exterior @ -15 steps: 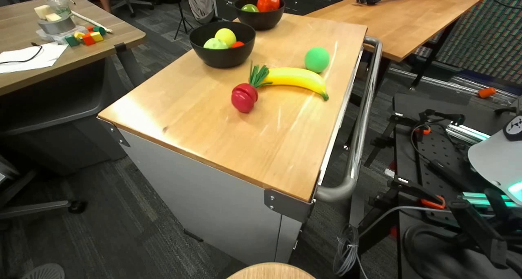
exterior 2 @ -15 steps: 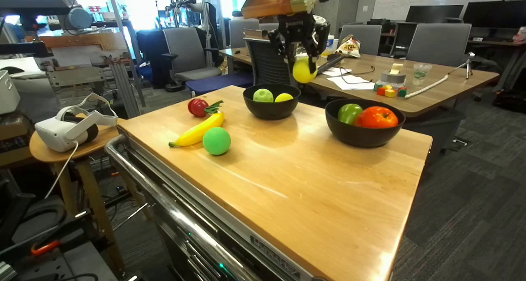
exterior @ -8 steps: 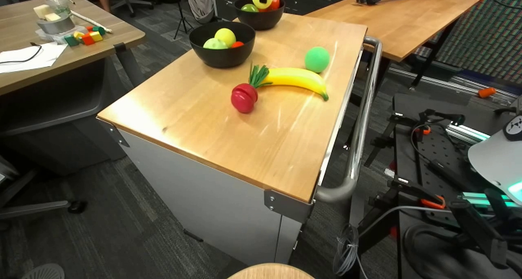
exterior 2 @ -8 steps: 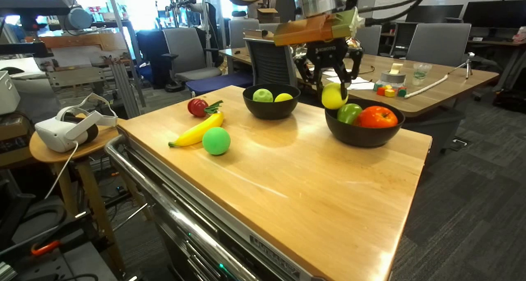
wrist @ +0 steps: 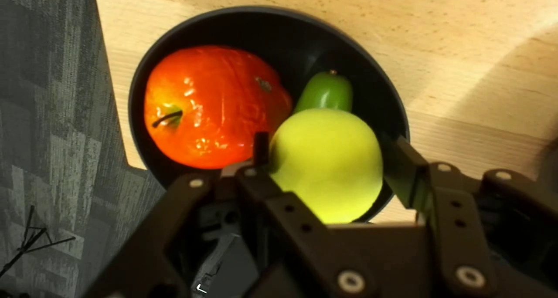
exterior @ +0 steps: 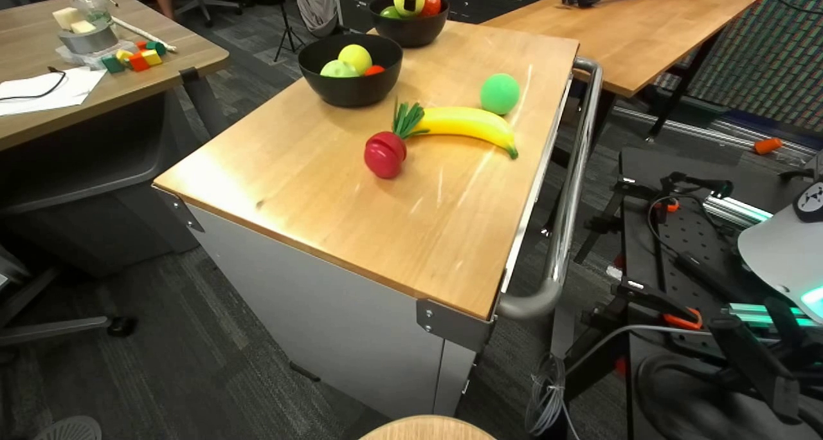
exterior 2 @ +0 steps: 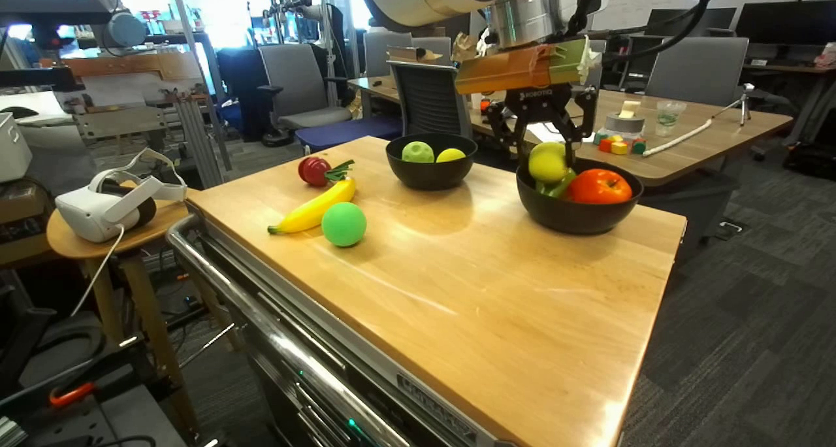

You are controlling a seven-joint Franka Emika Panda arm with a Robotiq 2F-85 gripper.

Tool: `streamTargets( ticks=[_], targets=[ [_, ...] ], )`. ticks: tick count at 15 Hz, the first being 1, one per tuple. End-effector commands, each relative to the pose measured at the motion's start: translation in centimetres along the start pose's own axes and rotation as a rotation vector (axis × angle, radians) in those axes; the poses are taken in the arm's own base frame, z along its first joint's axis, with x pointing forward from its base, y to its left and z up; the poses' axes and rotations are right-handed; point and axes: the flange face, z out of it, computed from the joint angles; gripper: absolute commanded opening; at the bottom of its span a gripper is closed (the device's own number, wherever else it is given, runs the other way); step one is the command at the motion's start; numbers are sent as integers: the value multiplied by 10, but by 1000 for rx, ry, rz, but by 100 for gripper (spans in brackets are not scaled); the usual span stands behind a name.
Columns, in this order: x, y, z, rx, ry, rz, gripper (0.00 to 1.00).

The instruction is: Place the fruits and vegetables inside the two black bowls

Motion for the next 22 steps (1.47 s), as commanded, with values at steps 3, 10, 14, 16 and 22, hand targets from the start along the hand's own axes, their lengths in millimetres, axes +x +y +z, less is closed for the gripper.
streamTargets(
  ticks=[3,10,14,16,22],
  targets=[
    [10,-9,-40,-23,27,-72,100],
    [-23,-54,-101,64,24,23,100],
    [-78,-100,-95,201,-20,131,100],
    [-109,-119,-90,253,-36,170,100],
    [-145,-136,-72,250,-80,167,100]
  ],
)
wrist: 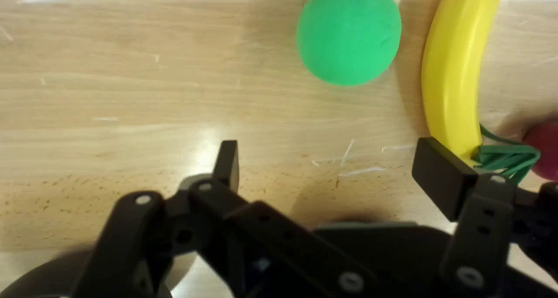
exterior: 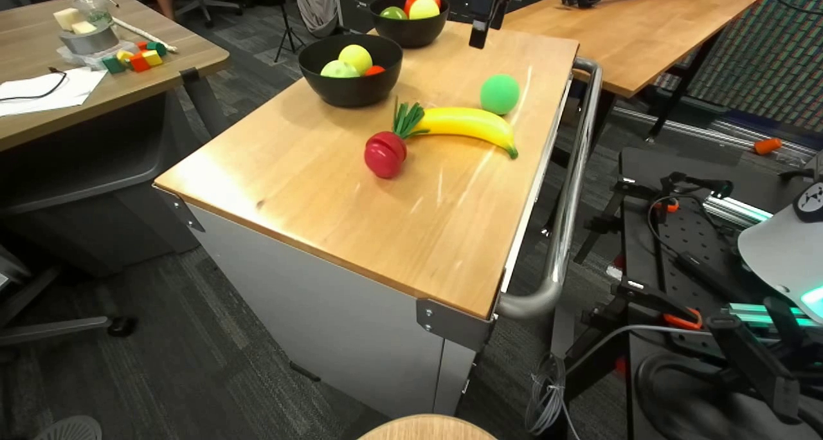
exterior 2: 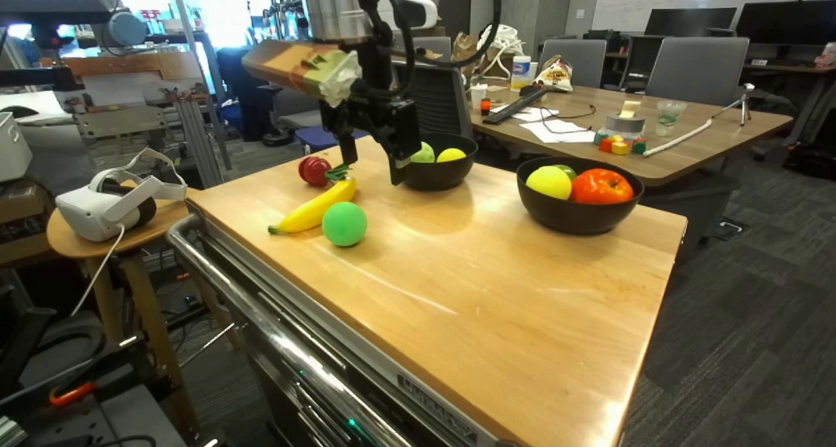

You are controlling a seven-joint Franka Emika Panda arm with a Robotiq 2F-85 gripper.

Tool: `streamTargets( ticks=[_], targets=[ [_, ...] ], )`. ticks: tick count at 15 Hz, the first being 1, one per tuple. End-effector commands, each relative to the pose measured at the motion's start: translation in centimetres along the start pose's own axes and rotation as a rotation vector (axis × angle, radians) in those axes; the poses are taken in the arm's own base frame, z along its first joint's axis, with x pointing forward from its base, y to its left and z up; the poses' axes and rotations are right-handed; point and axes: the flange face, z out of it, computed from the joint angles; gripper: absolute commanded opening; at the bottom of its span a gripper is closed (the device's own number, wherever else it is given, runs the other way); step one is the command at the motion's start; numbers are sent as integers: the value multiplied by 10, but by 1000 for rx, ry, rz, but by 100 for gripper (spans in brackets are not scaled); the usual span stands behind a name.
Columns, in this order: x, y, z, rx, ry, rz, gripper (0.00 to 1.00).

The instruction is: Place the fruits and vegetables inside the two black bowls

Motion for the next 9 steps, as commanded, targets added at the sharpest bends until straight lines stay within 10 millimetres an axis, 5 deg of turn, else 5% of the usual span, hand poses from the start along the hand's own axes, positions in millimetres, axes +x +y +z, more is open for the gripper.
streamTargets(
  ticks=[1,9],
  targets=[
    [-5,-1,-1,0,2,2,100],
    [13,-5,49,-10,-95,-2,100]
  ],
)
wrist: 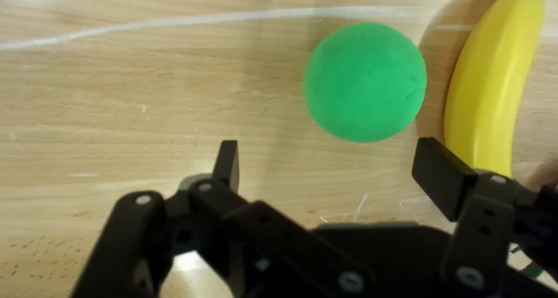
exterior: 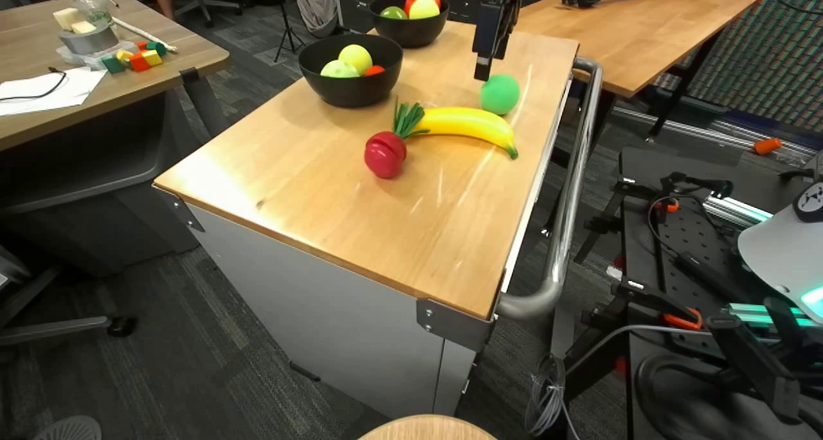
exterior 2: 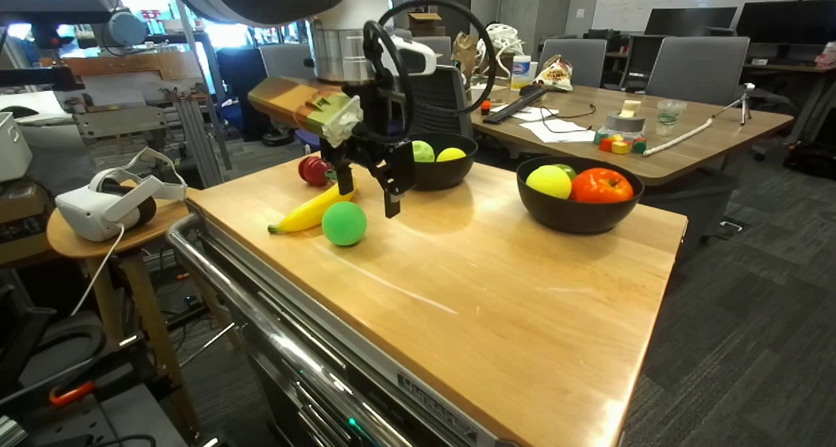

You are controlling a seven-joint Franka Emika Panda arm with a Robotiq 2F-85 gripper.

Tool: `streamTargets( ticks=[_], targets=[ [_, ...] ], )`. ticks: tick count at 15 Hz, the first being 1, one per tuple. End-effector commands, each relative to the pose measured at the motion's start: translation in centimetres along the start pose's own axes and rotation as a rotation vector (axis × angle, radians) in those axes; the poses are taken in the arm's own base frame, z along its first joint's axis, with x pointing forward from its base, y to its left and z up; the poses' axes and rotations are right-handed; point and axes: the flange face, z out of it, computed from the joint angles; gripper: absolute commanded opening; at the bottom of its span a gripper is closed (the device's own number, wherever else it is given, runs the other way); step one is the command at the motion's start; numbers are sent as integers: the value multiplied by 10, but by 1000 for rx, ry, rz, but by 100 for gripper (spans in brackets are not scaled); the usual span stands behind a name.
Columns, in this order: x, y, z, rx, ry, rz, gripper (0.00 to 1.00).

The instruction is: Place the fruits and vegetables inside the two black bowls

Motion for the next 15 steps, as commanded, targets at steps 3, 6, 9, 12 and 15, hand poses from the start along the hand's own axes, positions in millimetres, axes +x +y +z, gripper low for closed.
streamTargets(
  ticks=[3,6,9,12,15],
  targets=[
    [24,-5,15,3,-37,7,100],
    [23,-6,17,4,-75,-6,100],
    [16,-8,19,16,-121,-13,100],
    [12,-13,22,41,-153,-21,100],
    [9,-14,26,47,-179,-24,100]
  ],
)
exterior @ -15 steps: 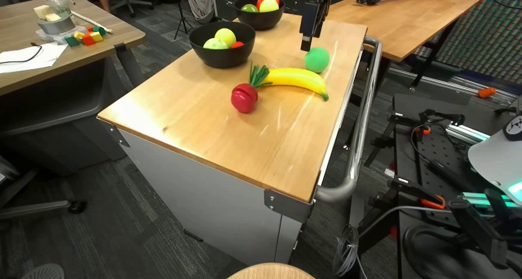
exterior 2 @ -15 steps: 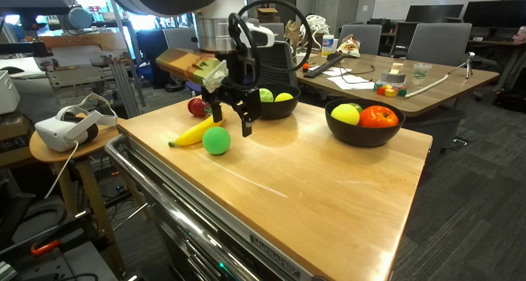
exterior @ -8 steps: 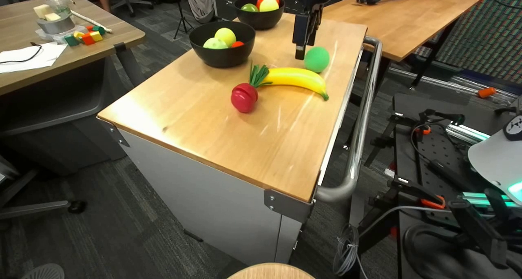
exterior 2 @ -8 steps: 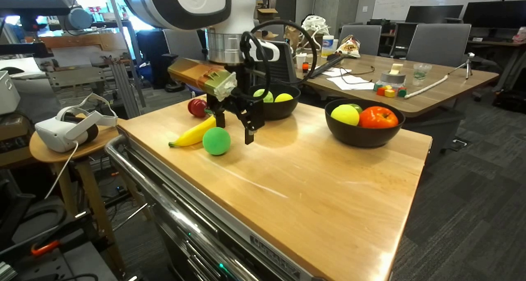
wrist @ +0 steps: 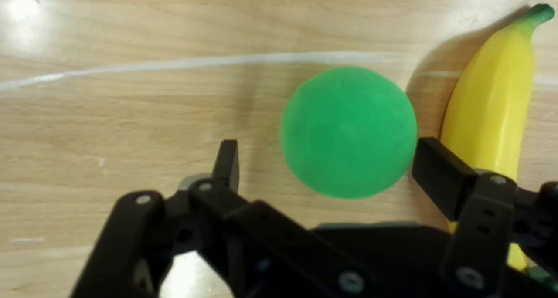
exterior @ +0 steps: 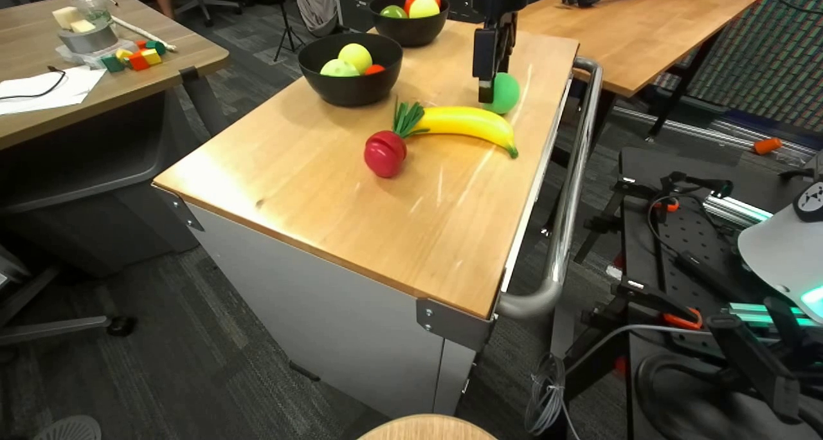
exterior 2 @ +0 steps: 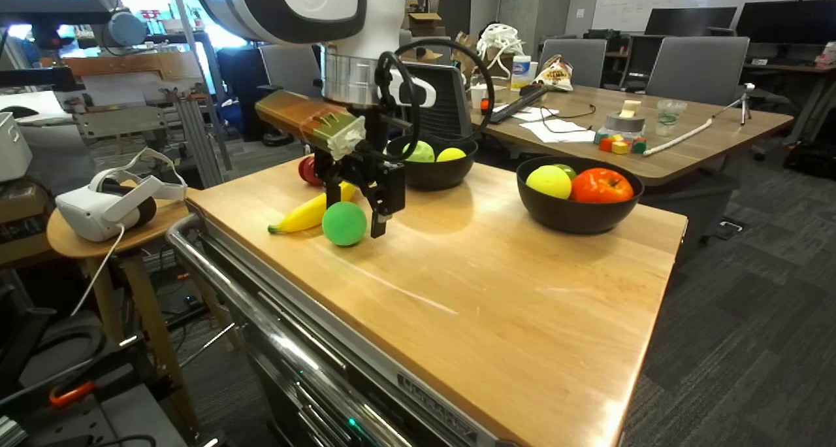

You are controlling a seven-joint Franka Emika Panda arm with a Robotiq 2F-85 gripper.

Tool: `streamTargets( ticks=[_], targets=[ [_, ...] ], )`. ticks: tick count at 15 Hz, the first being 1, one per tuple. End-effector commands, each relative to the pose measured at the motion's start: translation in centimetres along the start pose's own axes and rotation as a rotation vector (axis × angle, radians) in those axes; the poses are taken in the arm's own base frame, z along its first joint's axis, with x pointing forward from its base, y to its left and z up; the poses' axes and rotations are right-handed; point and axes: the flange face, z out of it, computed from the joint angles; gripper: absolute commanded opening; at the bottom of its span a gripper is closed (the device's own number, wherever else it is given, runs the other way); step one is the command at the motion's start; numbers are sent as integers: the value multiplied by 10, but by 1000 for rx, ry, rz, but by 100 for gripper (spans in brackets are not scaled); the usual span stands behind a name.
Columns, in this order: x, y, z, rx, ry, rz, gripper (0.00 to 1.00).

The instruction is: Place the fruits and vegetables inside the two black bowls

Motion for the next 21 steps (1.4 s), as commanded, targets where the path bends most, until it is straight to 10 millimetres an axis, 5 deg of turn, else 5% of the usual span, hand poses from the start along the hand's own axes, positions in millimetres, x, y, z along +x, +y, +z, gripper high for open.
streamTargets(
  ticks=[1,2,7,10,14,17,21],
  targets=[
    [-1,-4,-2,26,-24,-10,75],
    [-2,-3,-2,24,-28,-10,75],
    [10,4,-13,3,-12,-15,36],
    [45,21,-68,-42,106,-3,31],
    [106,17,-142,-105,315,-40,31],
    [148,-4,-144,-38,293,-64,31],
    [190,-23,-114,8,174,-116,31]
  ],
)
